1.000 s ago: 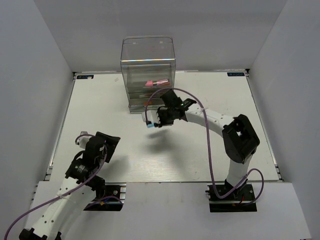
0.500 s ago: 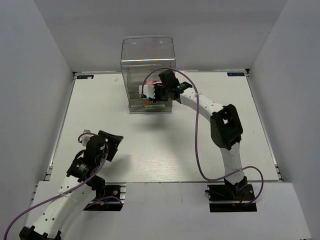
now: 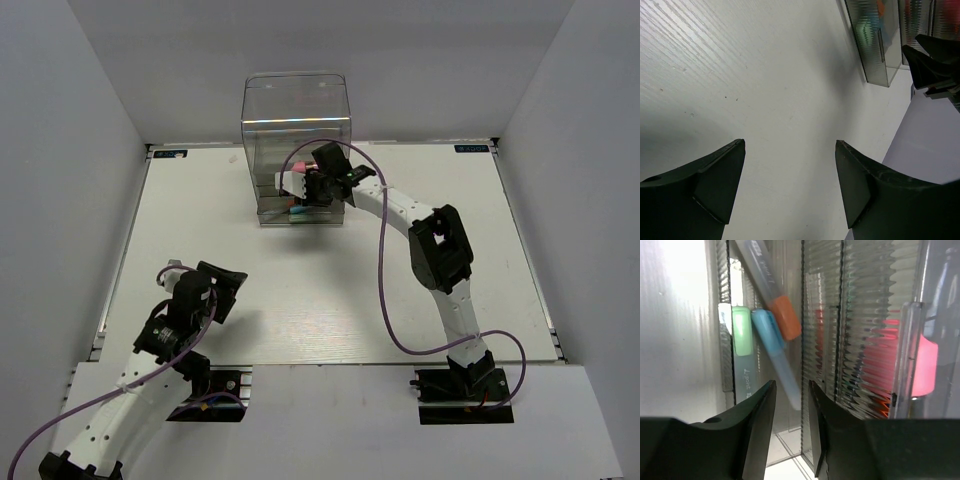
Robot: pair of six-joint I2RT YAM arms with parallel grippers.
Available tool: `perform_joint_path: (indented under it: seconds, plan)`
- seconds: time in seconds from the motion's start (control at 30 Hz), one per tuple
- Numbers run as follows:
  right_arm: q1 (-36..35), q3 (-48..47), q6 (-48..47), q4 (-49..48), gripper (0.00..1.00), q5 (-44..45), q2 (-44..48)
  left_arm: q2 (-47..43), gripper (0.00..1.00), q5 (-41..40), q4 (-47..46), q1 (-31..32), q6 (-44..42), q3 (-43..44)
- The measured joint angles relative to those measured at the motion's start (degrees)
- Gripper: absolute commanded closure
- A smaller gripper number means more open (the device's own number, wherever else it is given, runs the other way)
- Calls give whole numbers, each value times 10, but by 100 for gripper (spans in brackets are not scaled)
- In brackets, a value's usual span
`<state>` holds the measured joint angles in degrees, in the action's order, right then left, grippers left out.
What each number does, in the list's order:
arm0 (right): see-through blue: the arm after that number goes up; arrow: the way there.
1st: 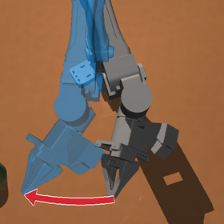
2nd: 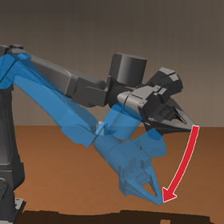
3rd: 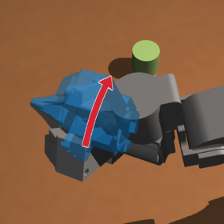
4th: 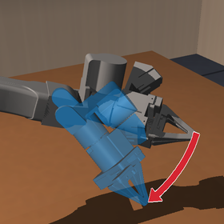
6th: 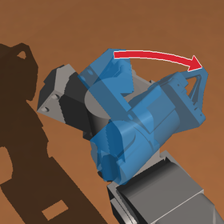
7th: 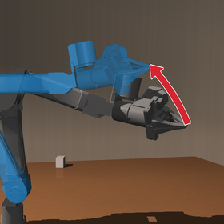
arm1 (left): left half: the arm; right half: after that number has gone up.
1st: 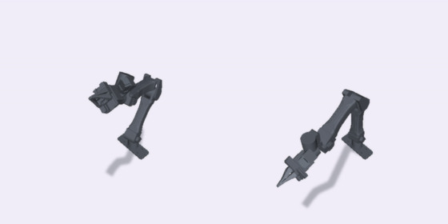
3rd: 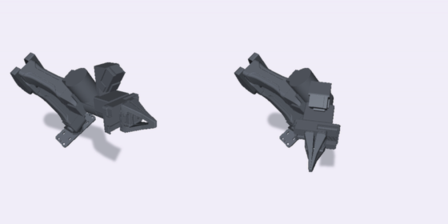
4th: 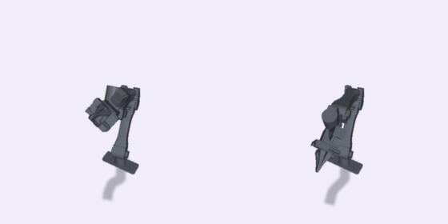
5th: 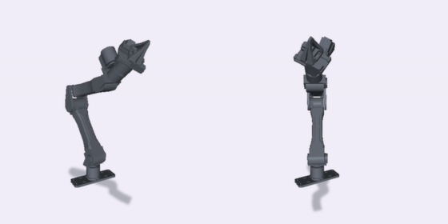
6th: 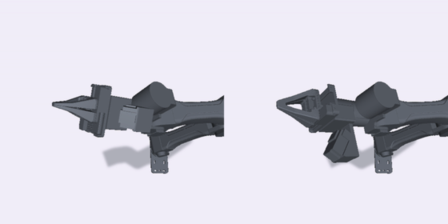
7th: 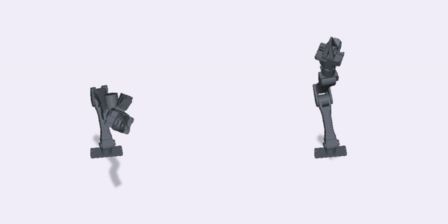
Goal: Sort the stationery into containers
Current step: Place the pen in the drawer, then close the drawer in the storage box.
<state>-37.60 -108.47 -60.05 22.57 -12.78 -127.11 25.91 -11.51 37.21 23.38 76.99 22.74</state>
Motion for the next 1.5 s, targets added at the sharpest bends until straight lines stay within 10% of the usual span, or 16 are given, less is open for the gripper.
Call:
perform_joint_path:
  seconds: [0.17, 0.57, 1.5]
  plan:
    - [0, 6, 7, 6, 100, -30, 3, 3, 18, 0, 0, 0, 0, -4]
    - [-3, -4, -105, 181, 100, -192, 6, -1, 18, 0, 1, 0, 0, -5]
    - [-15, 26, 34, -86, 97, 64, -38, 11, 19, 0, 0, 0, 0, -5]
